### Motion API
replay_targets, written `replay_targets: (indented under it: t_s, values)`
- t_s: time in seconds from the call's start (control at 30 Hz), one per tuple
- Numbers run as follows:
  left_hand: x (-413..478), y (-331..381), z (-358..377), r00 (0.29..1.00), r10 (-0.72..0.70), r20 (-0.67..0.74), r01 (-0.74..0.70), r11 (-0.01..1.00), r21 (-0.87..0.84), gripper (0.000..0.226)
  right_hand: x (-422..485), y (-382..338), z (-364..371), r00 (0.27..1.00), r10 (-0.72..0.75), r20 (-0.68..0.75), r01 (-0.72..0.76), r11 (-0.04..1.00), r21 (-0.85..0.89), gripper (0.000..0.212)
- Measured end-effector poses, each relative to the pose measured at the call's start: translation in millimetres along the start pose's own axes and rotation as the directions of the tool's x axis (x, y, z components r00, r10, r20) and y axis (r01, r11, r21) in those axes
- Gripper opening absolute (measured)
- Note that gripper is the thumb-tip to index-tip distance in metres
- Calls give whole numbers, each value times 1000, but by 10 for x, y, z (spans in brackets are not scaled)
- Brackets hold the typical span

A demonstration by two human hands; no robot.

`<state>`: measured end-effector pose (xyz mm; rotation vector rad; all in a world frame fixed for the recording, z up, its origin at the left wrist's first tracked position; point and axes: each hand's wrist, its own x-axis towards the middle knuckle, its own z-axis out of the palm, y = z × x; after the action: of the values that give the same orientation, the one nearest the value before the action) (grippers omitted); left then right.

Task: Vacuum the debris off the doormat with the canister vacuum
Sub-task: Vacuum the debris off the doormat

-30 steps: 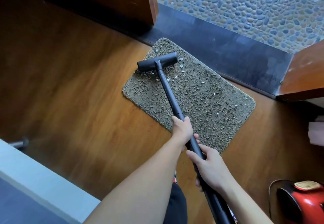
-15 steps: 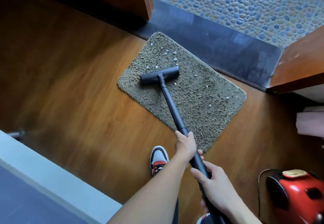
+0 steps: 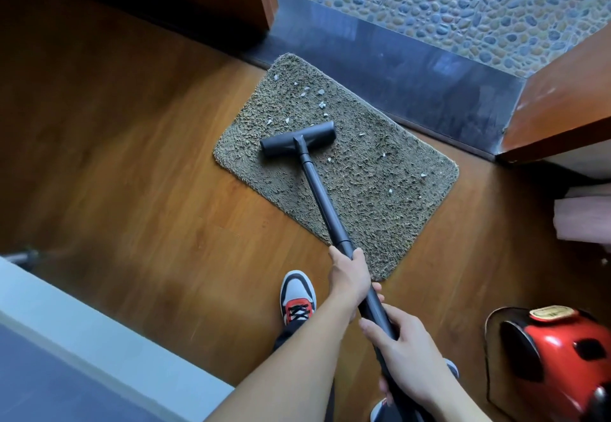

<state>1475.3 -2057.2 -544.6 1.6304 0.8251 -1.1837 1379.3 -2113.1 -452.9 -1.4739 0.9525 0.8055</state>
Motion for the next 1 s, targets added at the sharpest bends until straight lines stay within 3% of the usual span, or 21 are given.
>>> replay_targets:
  t_s: [0.2,0.4,0.57,1.0]
  values:
    - [232,392,-250,999,41,-35,-40,999,16,46,296,-332,142,999,-18,-32,19,999,43,4]
    - [410,868,-480,996,61,-63,-63,998,-24,24,617,-755,235,997,-66,-26,66,998,8,14]
    - [478,1057,-569,997,49,-64,-51,998,-38,27,721,-935,270,996,-83,-23,83,997,-9,16]
    - [50,337,-181,1000,3,1,-3,1000,27,30,88,-313,116,999,2,-41,-1,1000,17,6]
